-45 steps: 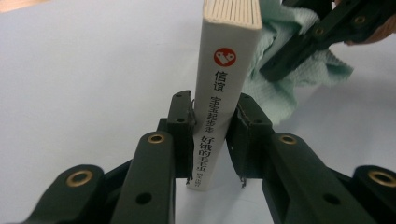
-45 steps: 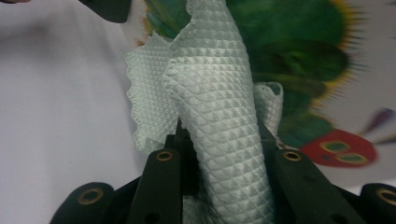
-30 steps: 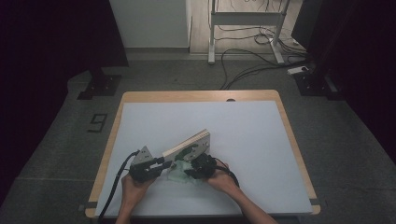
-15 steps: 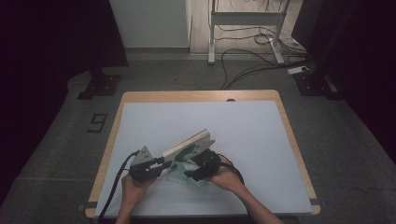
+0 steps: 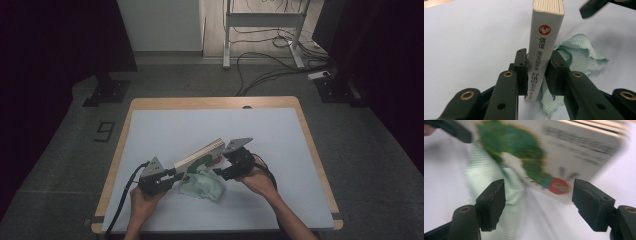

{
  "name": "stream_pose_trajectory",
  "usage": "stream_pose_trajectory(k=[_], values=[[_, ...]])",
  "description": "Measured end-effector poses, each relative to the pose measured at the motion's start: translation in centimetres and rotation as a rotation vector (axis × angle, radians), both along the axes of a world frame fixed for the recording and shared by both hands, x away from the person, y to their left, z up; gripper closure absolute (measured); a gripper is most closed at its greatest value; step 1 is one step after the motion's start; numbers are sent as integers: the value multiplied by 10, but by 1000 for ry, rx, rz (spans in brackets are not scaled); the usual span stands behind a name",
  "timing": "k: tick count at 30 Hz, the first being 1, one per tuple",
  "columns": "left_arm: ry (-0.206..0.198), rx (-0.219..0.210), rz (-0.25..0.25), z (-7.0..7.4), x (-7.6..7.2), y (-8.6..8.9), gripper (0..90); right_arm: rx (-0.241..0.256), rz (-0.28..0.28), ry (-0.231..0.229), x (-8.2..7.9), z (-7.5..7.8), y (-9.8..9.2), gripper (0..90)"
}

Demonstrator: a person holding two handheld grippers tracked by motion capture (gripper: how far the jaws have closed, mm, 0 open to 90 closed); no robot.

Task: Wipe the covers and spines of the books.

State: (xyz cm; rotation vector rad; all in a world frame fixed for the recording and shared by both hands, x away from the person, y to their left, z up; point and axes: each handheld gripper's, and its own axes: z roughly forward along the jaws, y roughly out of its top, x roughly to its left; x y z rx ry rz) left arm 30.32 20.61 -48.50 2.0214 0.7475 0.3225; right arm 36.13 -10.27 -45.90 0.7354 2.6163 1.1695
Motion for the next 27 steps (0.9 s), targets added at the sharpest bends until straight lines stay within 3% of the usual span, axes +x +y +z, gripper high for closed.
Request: stream_pose_trajectory(k=[6, 16, 20, 27], values=[[1, 2, -1, 0, 0, 0, 717, 11, -54, -7, 20, -4, -15, 245], [4, -1, -2, 0, 0, 0, 716, 25, 22, 5, 50, -10, 0, 211], [5, -2, -1, 0, 0, 0, 714, 49, 63, 16, 52, -10, 3, 258], [22, -9, -1, 2, 0, 1, 692, 70, 39, 6, 47, -8, -2, 349]])
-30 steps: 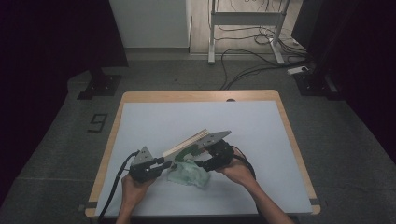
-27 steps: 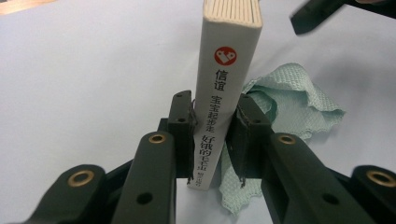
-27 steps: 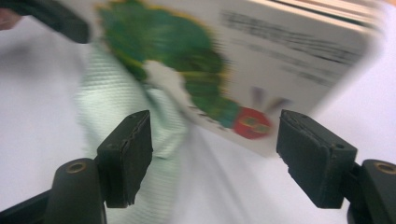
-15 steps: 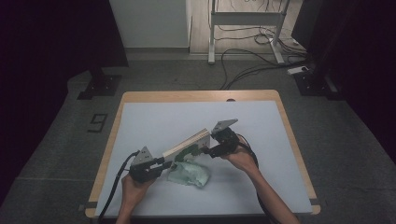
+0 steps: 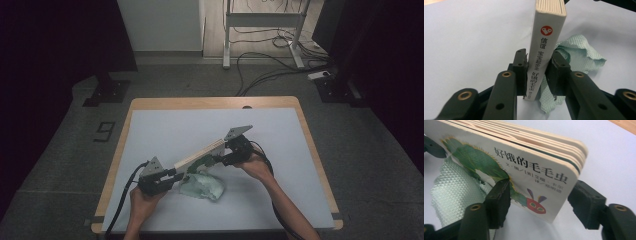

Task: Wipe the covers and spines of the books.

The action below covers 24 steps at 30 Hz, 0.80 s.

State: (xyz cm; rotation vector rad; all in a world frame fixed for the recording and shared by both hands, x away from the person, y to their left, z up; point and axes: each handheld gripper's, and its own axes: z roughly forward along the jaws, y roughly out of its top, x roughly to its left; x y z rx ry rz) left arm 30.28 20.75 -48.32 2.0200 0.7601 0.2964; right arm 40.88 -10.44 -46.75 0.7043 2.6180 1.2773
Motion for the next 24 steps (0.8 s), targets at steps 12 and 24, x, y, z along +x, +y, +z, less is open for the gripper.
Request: stream_pose_trajectory(k=[12, 24], values=[[18, 21, 33, 10, -25, 11, 308, 0, -26, -2, -1, 1, -1, 397], [18, 42, -66, 14, -48, -26, 213, -4, -26, -13, -3, 2, 0, 384]])
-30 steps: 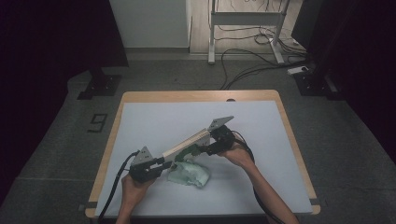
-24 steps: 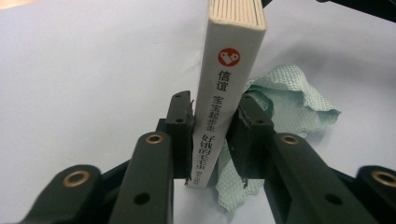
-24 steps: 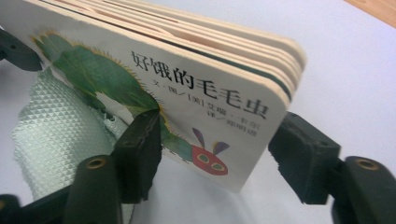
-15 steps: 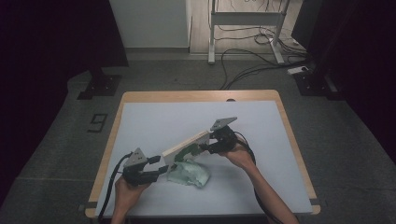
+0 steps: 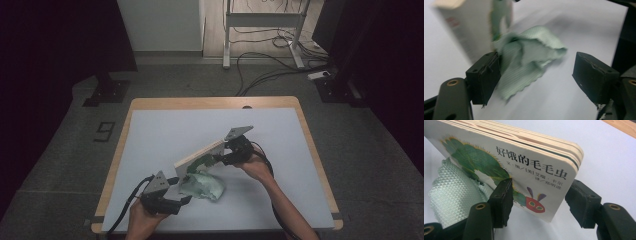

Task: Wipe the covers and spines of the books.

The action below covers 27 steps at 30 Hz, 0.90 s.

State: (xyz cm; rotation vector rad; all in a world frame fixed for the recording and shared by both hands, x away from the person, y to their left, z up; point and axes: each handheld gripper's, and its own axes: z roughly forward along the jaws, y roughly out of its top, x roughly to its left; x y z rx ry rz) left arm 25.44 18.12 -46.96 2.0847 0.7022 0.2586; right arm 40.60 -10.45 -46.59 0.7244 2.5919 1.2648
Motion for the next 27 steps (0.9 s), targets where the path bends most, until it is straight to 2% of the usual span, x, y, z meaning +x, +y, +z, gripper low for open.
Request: stream_pose_trajectory(k=[7, 13, 17, 20, 23, 27], values=[[-15, 8, -55, 4, 3, -28, 205, 0, -4, -2, -1, 0, 1, 377], [-17, 16, -81, 0, 15, -54, 205, -2, -4, -6, 0, 0, 2, 371], [-7, 43, -70, -10, 26, -66, 205, -3, -1, -6, 0, 0, 2, 369], [10, 90, -50, -22, 34, -72, 206, 0, -3, -8, 0, -1, 2, 368], [12, 115, -35, -29, 36, -74, 219, -1, -2, -9, -1, -1, 2, 368], [22, 111, -19, -33, 39, -72, 279, 0, -3, -7, -1, -1, 2, 368]])
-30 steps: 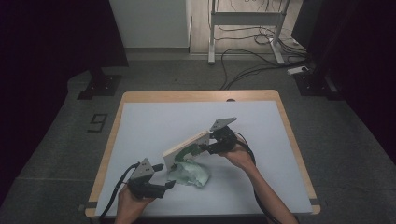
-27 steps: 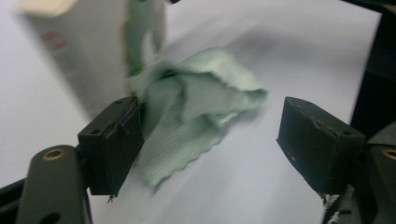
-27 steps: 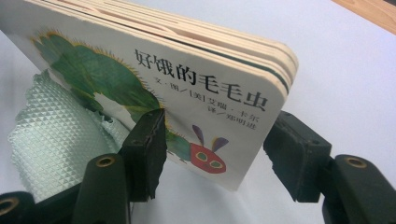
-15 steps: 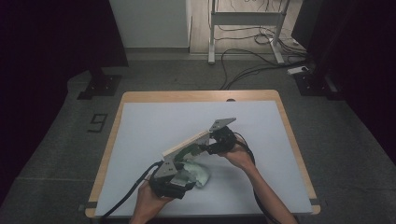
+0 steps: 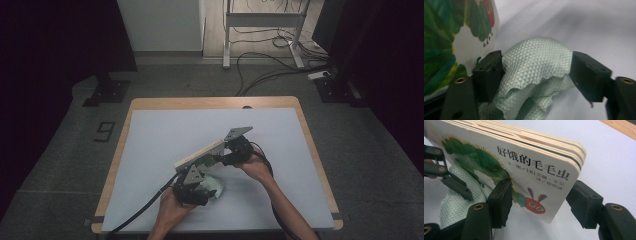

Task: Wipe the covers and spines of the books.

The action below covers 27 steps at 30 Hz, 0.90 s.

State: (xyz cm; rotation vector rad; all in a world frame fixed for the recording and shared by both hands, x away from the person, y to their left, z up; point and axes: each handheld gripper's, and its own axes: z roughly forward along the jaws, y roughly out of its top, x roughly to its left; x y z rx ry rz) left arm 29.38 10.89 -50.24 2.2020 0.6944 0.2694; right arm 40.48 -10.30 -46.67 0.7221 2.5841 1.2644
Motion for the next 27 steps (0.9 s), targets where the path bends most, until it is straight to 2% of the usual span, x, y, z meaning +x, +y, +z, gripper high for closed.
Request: stream_pose_trajectory(k=[4, 8, 11, 13, 17, 19, 21, 27], values=[[27, 2, 19, -8, 2, 5, 346, 1, 0, -3, 0, 0, 0, 368], [29, -3, 35, -12, 2, 9, 390, -2, -3, -5, 0, 0, 1, 368], [13, 11, 49, -14, 1, 9, 432, -4, -5, -7, 0, -1, 1, 368], [-16, 35, 62, -15, -1, 8, 498, -6, -5, -7, -1, 0, 1, 368], [-39, 52, 94, -15, -3, 8, 612, -3, -8, -7, -1, -1, 1, 370], [-27, 36, 103, -15, -2, 11, 699, -1, -9, -7, -1, -1, 1, 371], [-11, 13, 101, -14, -2, 16, 733, 2, -11, -9, -1, -2, 1, 372], [17, -9, 82, -10, -12, 28, 748, 7, -7, -12, -2, -3, -1, 378]])
